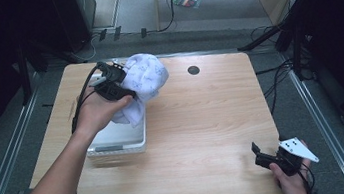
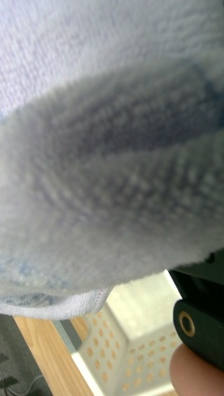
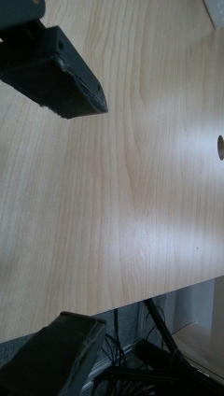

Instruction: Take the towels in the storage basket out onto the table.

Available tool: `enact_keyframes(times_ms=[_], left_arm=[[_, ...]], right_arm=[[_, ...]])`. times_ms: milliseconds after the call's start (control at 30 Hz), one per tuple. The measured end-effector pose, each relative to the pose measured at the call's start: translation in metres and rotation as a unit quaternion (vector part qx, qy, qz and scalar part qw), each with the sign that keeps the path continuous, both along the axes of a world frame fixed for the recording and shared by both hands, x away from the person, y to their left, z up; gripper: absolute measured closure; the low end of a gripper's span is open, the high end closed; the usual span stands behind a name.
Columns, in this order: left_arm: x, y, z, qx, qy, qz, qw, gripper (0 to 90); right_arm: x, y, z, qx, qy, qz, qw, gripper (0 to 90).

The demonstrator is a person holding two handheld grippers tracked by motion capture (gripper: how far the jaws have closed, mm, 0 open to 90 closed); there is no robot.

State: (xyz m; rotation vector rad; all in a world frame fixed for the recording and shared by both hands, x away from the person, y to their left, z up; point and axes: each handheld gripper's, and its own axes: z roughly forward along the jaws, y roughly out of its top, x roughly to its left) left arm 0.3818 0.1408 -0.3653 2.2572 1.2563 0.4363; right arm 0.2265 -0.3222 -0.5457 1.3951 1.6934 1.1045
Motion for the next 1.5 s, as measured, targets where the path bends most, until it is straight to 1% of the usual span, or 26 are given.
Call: enact_keyframes(times_ms=[100, 133, 167, 200, 267, 300, 400, 433, 467, 500, 567, 633, 700, 767, 800, 833, 867, 1033, 1100, 1200, 1233, 1300, 1400, 1500], left_arm=[[-0.001, -0.008, 0.003, 0.002, -0.001, -0.008, 1.0, 63.8], [-0.001, -0.014, 0.004, 0.002, 0.0, -0.011, 0.9999, 63.8], [-0.001, -0.014, 0.004, 0.002, 0.0, -0.011, 0.9999, 63.8], [-0.001, -0.019, 0.005, 0.002, 0.0, -0.016, 0.9999, 63.7], [-0.001, -0.025, 0.006, 0.001, 0.0, -0.019, 0.9998, 63.7], [-0.001, -0.025, 0.006, 0.001, 0.0, -0.019, 0.9998, 63.7], [-0.001, -0.035, 0.004, 0.0, 0.002, -0.028, 0.9996, 63.7], [-0.001, -0.035, 0.004, 0.0, 0.002, -0.028, 0.9996, 63.7], [-0.001, -0.041, 0.003, -0.001, 0.004, -0.031, 0.9995, 63.6], [-0.001, -0.041, 0.003, -0.001, 0.004, -0.031, 0.9995, 63.6], [0.0, -0.047, 0.001, -0.003, 0.005, -0.035, 0.9994, 63.5], [0.0, -0.055, -0.001, -0.003, 0.003, -0.03, 0.9996, 63.1], [0.0, -0.058, -0.001, -0.004, 0.004, -0.03, 0.9995, 62.9], [0.0, -0.063, -0.002, -0.006, 0.006, -0.034, 0.9994, 62.9], [0.001, -0.068, -0.004, -0.005, 0.008, -0.037, 0.9993, 62.8], [0.001, -0.068, -0.004, -0.005, 0.008, -0.037, 0.9993, 62.8], [0.001, -0.072, -0.007, -0.005, 0.011, -0.038, 0.9992, 62.8], [0.003, -0.08, -0.012, -0.005, 0.014, -0.04, 0.9991, 62.6], [0.003, -0.085, -0.013, -0.009, 0.014, -0.04, 0.9991, 62.6], [0.004, -0.089, -0.014, -0.012, 0.014, -0.042, 0.9989, 62.5], [0.004, -0.091, -0.015, -0.018, 0.015, -0.041, 0.9989, 62.5], [0.005, -0.095, -0.016, -0.019, 0.018, -0.045, 0.9986, 62.5], [0.007, -0.101, -0.023, -0.025, 0.025, -0.046, 0.9983, 62.5], [0.009, -0.104, -0.027, -0.029, 0.027, -0.045, 0.9982, 62.5]], right_arm=[[0.0, 0.0, 0.0, 0.0, 0.0, 0.0, 1.0, 0.4], [0.0, 0.0, 0.0, -0.001, 0.0, 0.0, 1.0, 0.4], [0.0, 0.0, 0.0, -0.001, 0.0, 0.0, 1.0, 0.4], [0.0, 0.0, 0.0, -0.001, 0.0, 0.0, 1.0, 0.4], [0.0, 0.0, 0.0, 0.0, 0.0, 0.0, 1.0, 0.4], [0.0, 0.0, 0.0, -0.001, 0.0, 0.0, 1.0, 0.4], [0.0, 0.0, 0.0, -0.001, -0.001, 0.0, 1.0, 0.4], [0.0, 0.0, 0.0, -0.001, -0.001, 0.0, 1.0, 0.4], [0.0, 0.0, 0.0, 0.0, -0.001, 0.001, 1.0, 0.4], [0.0, 0.0, 0.0, 0.0, -0.001, 0.001, 1.0, 0.4], [0.0, 0.001, 0.0, 0.0, -0.001, 0.001, 1.0, 0.4], [0.0, 0.001, 0.0, 0.0, -0.001, 0.001, 1.0, 0.4], [0.0, 0.0, 0.0, -0.001, -0.002, 0.001, 1.0, 0.4], [-0.001, 0.001, 0.0, 0.0, -0.002, 0.002, 1.0, 0.4], [-0.001, 0.001, 0.0, 0.0, -0.002, 0.002, 1.0, 0.4], [-0.001, 0.001, 0.0, 0.0, -0.002, 0.002, 1.0, 0.4], [-0.001, 0.0, 0.0, -0.001, -0.003, 0.002, 1.0, 0.4], [-0.001, 0.0, 0.0, 0.0, -0.004, 0.002, 1.0, 0.4], [-0.001, 0.0, 0.0, -0.001, -0.006, 0.002, 1.0, 0.4], [-0.001, 0.0, 0.0, 0.0, -0.006, 0.002, 1.0, 0.4], [-0.001, 0.001, 0.0, -0.001, -0.006, 0.002, 1.0, 0.4], [-0.001, 0.001, 0.0, -0.001, -0.006, 0.002, 1.0, 0.4], [-0.001, 0.0, 0.0, -0.001, -0.007, 0.003, 1.0, 0.4], [-0.001, 0.001, 0.0, -0.002, -0.007, 0.002, 1.0, 0.4]])
